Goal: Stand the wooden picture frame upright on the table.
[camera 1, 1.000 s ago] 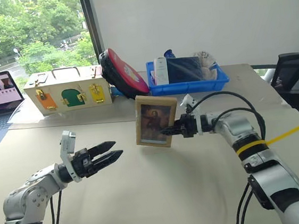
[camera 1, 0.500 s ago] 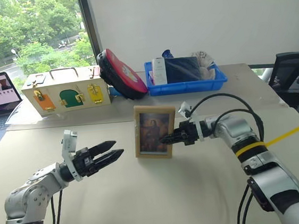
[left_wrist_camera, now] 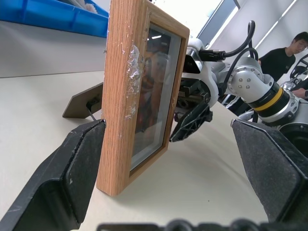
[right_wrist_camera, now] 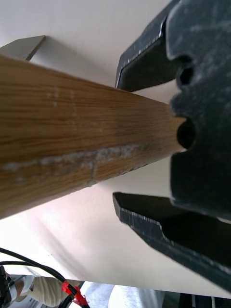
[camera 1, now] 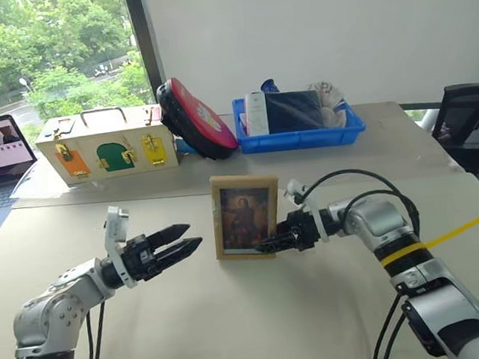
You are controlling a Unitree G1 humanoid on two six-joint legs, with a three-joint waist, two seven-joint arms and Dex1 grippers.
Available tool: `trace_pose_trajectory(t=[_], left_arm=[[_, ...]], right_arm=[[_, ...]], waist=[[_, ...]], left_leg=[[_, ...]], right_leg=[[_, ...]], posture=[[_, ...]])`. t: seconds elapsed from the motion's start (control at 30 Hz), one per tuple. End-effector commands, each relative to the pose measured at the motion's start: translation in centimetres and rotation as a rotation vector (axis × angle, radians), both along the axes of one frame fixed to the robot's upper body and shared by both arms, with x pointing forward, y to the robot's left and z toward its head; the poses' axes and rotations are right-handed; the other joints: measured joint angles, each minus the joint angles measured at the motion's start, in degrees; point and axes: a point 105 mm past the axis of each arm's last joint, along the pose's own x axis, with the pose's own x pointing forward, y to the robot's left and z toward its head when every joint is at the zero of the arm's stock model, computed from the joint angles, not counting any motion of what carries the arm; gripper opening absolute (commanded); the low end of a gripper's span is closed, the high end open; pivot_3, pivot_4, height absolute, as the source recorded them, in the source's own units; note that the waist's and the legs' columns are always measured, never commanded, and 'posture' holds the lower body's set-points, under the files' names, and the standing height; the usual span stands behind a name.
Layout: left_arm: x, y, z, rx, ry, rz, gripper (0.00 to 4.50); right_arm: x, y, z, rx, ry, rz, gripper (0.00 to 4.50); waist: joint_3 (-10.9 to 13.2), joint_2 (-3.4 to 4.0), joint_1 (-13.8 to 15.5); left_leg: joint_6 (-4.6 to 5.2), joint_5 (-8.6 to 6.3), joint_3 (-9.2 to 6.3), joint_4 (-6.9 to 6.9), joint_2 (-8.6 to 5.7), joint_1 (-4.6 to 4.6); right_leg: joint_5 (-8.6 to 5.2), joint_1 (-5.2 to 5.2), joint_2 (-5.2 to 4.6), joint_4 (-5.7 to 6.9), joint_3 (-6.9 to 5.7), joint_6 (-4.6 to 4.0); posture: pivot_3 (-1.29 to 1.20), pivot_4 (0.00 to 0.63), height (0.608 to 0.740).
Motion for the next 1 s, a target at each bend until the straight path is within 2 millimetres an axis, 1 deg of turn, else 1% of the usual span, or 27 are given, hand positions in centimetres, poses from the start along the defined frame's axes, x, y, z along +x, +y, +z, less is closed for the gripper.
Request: trace_pose_trajectory(t=[0.03, 0.13, 0.23, 0.27, 0.3, 0.33, 0.37, 0.4, 0.43, 0.47, 0.53, 0.57, 0.6, 0.67, 0.8, 0.93, 1.0], left_arm=[[0.2, 0.0, 0.9, 0.004, -0.047, -0.010, 4.50], [0.2, 0.2, 0.9, 0.007, -0.044, -0.007, 4.50], [0.0, 0.4, 1.0, 0.000, -0.034, -0.007, 4.50], [0.0, 0.7, 1.1, 0.001, -0.048, 0.009, 4.50], [0.0, 1.2, 1.1, 0.011, -0.056, 0.038, 4.50], [0.0, 1.5, 1.1, 0.019, -0.062, 0.060, 4.50], [1.3, 2.3, 0.5, 0.084, -0.086, 0.177, 4.50], [2.1, 2.9, 0.2, 0.131, -0.104, 0.259, 4.50], [2.9, 3.4, -0.4, 0.174, -0.091, 0.332, 4.50], [2.9, 3.3, -0.9, 0.234, -0.116, 0.342, 4.50], [2.7, 3.1, -1.8, 0.340, -0.194, 0.352, 4.50], [2.8, 3.2, -2.3, 0.390, -0.227, 0.368, 4.50], [2.8, 3.3, -2.6, 0.419, -0.253, 0.383, 4.50], [2.4, 3.2, -2.4, 0.431, -0.275, 0.369, 4.50], [2.0, 3.5, -2.1, 0.434, -0.286, 0.371, 4.50], [1.9, 3.8, -3.3, 0.493, -0.292, 0.371, 4.50], [2.0, 3.5, -3.5, 0.486, -0.289, 0.360, 4.50]], right_arm=[[0.0, -2.0, 2.1, 0.051, -0.074, -0.074, 4.44], [-0.6, -4.6, 2.7, 0.091, -0.072, -0.160, 4.44], [-1.1, -6.3, 2.9, 0.102, -0.084, -0.211, 4.44], [-1.4, -7.4, 3.1, 0.115, -0.116, -0.236, 4.44], [-1.8, -8.8, 3.5, 0.130, -0.200, -0.278, 4.44], [-2.1, -9.7, 3.8, 0.136, -0.262, -0.308, 4.44], [-2.6, -10.6, 4.1, 0.153, -0.321, -0.351, 4.44], [-3.0, -11.0, 4.3, 0.164, -0.355, -0.379, 4.44], [-3.7, -11.1, 4.1, 0.155, -0.390, -0.381, 4.44], [-4.4, -10.9, 3.7, 0.139, -0.418, -0.370, 4.44], [-6.2, -10.3, 2.1, 0.056, -0.466, -0.318, 4.44], [-6.8, -10.1, 1.7, 0.049, -0.477, -0.323, 4.44], [-7.2, -10.1, 1.5, 0.055, -0.481, -0.344, 4.44], [-7.9, -10.3, 1.4, 0.050, -0.503, -0.391, 4.44], [-8.4, -11.1, 1.4, 0.036, -0.533, -0.487, 4.44], [-8.2, -11.6, 1.4, 0.034, -0.548, -0.551, 4.44], [-7.9, -11.5, 1.2, 0.039, -0.547, -0.572, 4.44]], waist=[[0.0, 0.00, 0.0], [0.0, -0.01, 0.4], [0.0, -0.01, 0.5], [0.0, -0.01, 0.3], [0.0, -0.02, 0.3], [0.0, -0.02, 0.3], [0.0, -0.02, 0.3], [0.0, -0.01, 0.3], [0.0, -0.02, 0.3], [0.0, -0.01, 0.3], [0.0, -0.01, 0.0], [0.0, -0.01, 0.0], [0.0, -0.01, -0.1], [0.0, -0.01, -0.1], [0.0, -0.02, 0.0], [0.0, -0.02, 0.0], [0.0, -0.02, 0.0]], left_leg=[[0.00, 0.00, 0.00, 0.00, 0.00, 0.00], [0.01, -0.01, 0.00, -0.03, 0.00, -0.02], [0.02, -0.02, 0.00, -0.02, -0.01, -0.05], [0.02, -0.01, 0.00, -0.01, 0.00, -0.05], [0.02, -0.01, 0.00, -0.01, 0.00, -0.04], [0.02, -0.02, 0.00, -0.03, 0.00, -0.03], [0.06, -0.04, 0.00, -0.04, 0.00, -0.02], [0.06, -0.04, 0.00, -0.05, 0.00, -0.03], [0.08, -0.06, 0.00, -0.04, 0.00, -0.02], [0.08, -0.06, -0.01, -0.03, 0.00, -0.02], [0.09, -0.05, 0.00, 0.01, -0.01, 0.00], [0.08, -0.06, 0.00, 0.00, 0.00, 0.04], [0.08, -0.06, 0.00, -0.02, -0.01, 0.03], [0.07, -0.05, 0.00, -0.03, 0.00, 0.04], [0.02, -0.02, 0.00, 0.06, 0.00, 0.04], [0.02, -0.02, 0.00, 0.06, 0.00, 0.08], [0.03, -0.02, 0.00, 0.03, 0.00, 0.08]], right_leg=[[0.00, 0.00, 0.00, 0.00, 0.00, 0.00], [-0.01, 0.02, -0.01, -0.05, -0.01, 0.01], [-0.01, 0.01, -0.01, -0.07, 0.00, 0.01], [-0.01, 0.01, -0.01, -0.07, 0.00, 0.01], [0.00, 0.00, -0.01, -0.07, 0.00, 0.01], [-0.01, 0.01, 0.00, -0.07, 0.00, 0.00], [-0.03, 0.03, 0.00, -0.08, 0.00, 0.00], [-0.03, 0.02, -0.01, -0.10, 0.01, 0.00], [-0.03, 0.03, -0.01, -0.13, 0.00, 0.00], [-0.03, 0.04, -0.01, -0.13, 0.00, 0.00], [-0.02, 0.06, -0.01, -0.12, 0.02, 0.00], [-0.02, 0.10, -0.01, -0.12, 0.03, 0.00], [-0.02, 0.10, -0.01, -0.13, 0.03, 0.00], [-0.02, 0.09, -0.01, -0.12, 0.03, 0.00], [-0.01, 0.10, -0.02, -0.11, 0.04, 0.03], [-0.01, 0.11, -0.02, -0.11, 0.04, 0.03], [-0.01, 0.11, -0.02, -0.11, 0.04, 0.01]], posture=[[0.00, 0.150, 0.710], [0.00, 0.150, 0.710], [0.00, 0.150, 0.710], [0.00, 0.150, 0.710], [0.00, 0.150, 0.710], [0.00, 0.150, 0.710], [0.00, 0.150, 0.710], [0.00, 0.150, 0.710], [0.00, 0.150, 0.710], [0.00, 0.150, 0.710], [0.00, 0.150, 0.710], [0.00, 0.150, 0.710], [0.00, 0.150, 0.710], [0.00, 0.150, 0.710], [0.00, 0.150, 0.710], [0.00, 0.150, 0.710], [0.00, 0.150, 0.710]])
